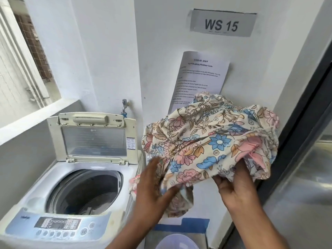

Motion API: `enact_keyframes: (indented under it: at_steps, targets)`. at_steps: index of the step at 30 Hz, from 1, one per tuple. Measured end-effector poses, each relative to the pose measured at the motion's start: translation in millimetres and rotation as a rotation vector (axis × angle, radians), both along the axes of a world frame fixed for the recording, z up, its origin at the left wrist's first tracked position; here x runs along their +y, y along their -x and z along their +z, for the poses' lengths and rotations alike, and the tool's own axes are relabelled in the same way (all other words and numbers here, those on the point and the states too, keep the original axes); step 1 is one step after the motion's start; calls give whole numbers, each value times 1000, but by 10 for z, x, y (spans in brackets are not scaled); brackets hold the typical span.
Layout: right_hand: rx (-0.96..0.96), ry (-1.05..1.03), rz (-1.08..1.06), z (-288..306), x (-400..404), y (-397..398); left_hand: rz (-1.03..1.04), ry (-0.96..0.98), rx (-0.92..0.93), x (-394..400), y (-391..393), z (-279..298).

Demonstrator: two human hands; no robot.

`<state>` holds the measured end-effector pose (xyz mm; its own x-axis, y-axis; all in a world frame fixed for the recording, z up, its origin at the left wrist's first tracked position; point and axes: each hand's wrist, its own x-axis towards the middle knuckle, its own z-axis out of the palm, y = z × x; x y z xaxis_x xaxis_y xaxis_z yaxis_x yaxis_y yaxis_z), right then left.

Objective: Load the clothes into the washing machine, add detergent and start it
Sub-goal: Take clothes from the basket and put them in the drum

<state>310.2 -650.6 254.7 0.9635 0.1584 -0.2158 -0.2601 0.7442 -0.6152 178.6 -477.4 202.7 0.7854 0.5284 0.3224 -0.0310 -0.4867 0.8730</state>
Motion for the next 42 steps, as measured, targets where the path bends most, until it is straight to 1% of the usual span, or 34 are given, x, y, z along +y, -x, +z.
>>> enact_keyframes:
  at_steps: [1,3,5,6,8,9,10,12,14,16,17,20,22,24,27,28,30,32,34,37,39,42]
  targets:
    - [12,-17,24,6,15,12,73,106,42,-8,56,-34]
    - [30,-38,95,-17,71,38,102,469,77,-14,102,-89]
    - [30,-50,172,-76,177,96,-44,846,115,38,141,-147]
    - [22,-61,217,-101,233,136,-128,994,88,91,151,-179]
    - [19,-80,317,-165,371,232,-169,1241,-65,255,235,-208]
    - [22,-85,369,-207,438,281,-189,1330,-155,349,285,-233]
    - [23,-75,431,-250,507,333,-212,1372,-211,435,343,-233]
    - [27,-27,552,-357,626,421,-243,1415,-260,629,436,-277]
    - [-13,54,662,-425,741,491,-200,1417,-245,839,551,-315]
    - [-119,131,747,-462,840,528,-157,1407,-246,1048,665,-313]
    - [-173,157,768,-470,904,527,-149,1394,-277,1168,725,-307]
    - [-286,174,713,-484,1106,442,-118,1327,-394,1574,889,-291]
    - [-397,146,707,-497,1252,370,-113,1265,-442,1869,987,-272]
    - [-469,118,760,-433,1436,395,-104,1220,-459,2202,1068,-276]
    - [-545,148,936,-460,1765,385,-72,1226,-408,2727,1188,-321]
    - [-550,160,970,-490,1908,396,-71,1240,-401,2920,1240,-348]
    - [-516,207,949,-550,2298,494,-117,1248,-383,3322,1340,-386]
    - [-475,287,874,-594,2732,690,-153,1235,-348,3650,1416,-423]
    - [-411,396,753,-696,3191,890,-161,1198,-296,4015,1467,-514]
    - [-245,521,545,-903,3669,1031,-111,1046,-147,4498,1478,-728]
    - [-192,575,473,-1055,3894,1087,-112,947,-12,4777,1469,-886]
    - [-117,747,386,-1337,4161,1115,-116,803,184,5068,1446,-1090]
